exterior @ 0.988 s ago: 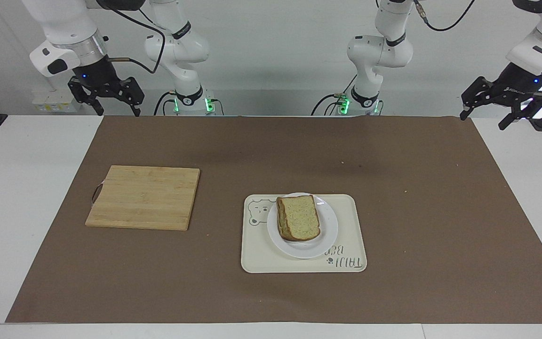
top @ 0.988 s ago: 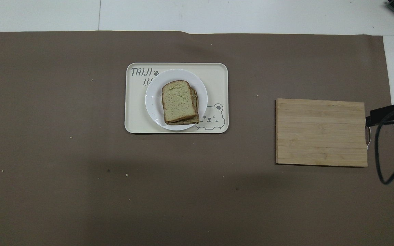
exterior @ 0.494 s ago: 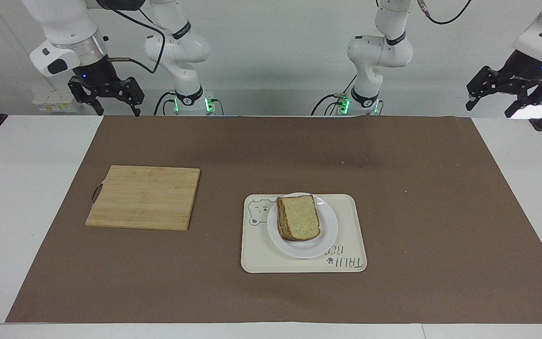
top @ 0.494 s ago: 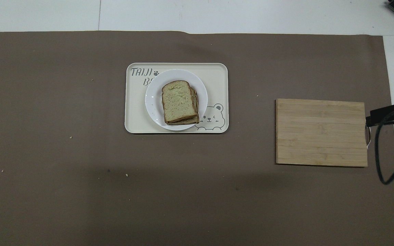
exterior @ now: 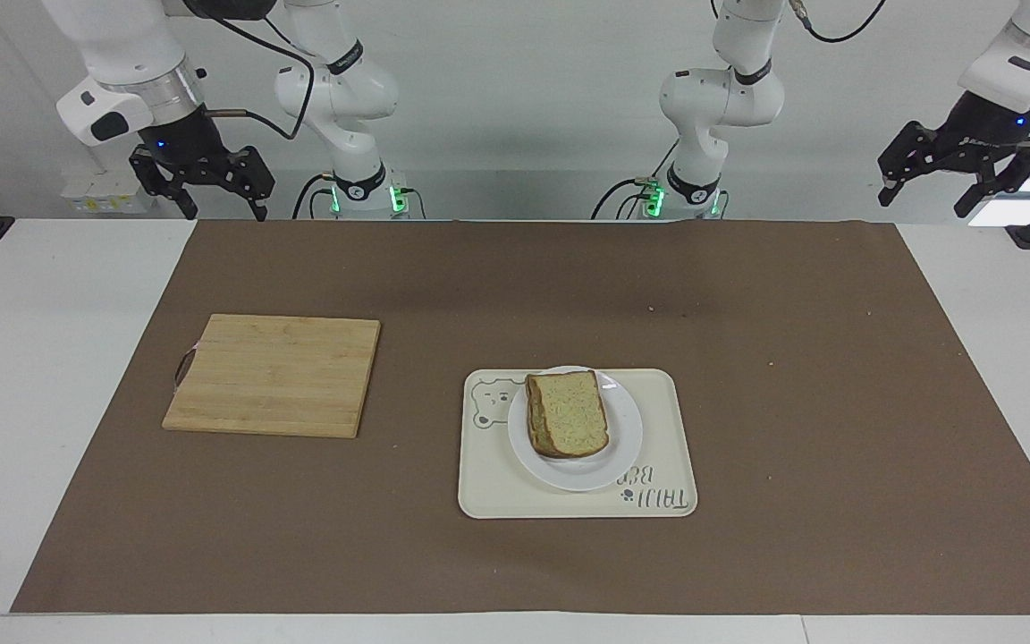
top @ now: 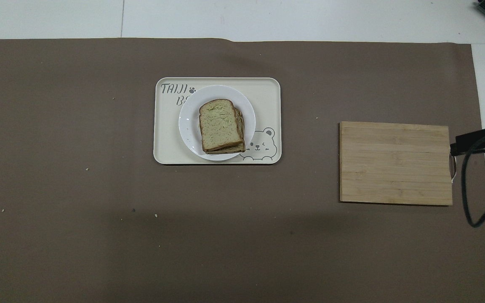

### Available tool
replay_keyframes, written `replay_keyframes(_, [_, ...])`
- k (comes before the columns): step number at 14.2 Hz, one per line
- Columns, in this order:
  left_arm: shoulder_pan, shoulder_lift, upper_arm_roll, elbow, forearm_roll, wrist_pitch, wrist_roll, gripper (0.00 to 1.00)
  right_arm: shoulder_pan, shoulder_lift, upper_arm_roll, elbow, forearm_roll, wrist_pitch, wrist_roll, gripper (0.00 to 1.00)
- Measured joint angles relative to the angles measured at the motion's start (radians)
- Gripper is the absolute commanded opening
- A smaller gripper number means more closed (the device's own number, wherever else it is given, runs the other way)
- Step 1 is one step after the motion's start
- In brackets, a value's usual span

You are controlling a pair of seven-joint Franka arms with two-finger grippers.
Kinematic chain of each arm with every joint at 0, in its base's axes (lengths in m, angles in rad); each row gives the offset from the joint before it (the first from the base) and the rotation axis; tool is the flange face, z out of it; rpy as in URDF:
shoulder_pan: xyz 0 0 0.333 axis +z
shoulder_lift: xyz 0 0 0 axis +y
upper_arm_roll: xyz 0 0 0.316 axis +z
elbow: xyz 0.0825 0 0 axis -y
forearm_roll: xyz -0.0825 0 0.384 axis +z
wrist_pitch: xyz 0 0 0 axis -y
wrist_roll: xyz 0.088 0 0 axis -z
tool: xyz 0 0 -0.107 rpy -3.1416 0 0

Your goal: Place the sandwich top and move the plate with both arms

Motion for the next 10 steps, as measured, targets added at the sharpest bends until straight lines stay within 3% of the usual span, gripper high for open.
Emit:
replay_keyframes(5, [0.085, -0.027, -0.102, -0.002, 0.006, -0.061, -0.011, 1.0, 0.0, 0.0, 0.0, 0.0, 0.0, 0.0, 0.0, 1.0])
replay_keyframes(10, [0.087, -0.027, -0.104, -0.006, 0.011, -0.077, -0.041, 1.0, 0.0, 0.0, 0.0, 0.0, 0.0, 0.0, 0.0, 1.0])
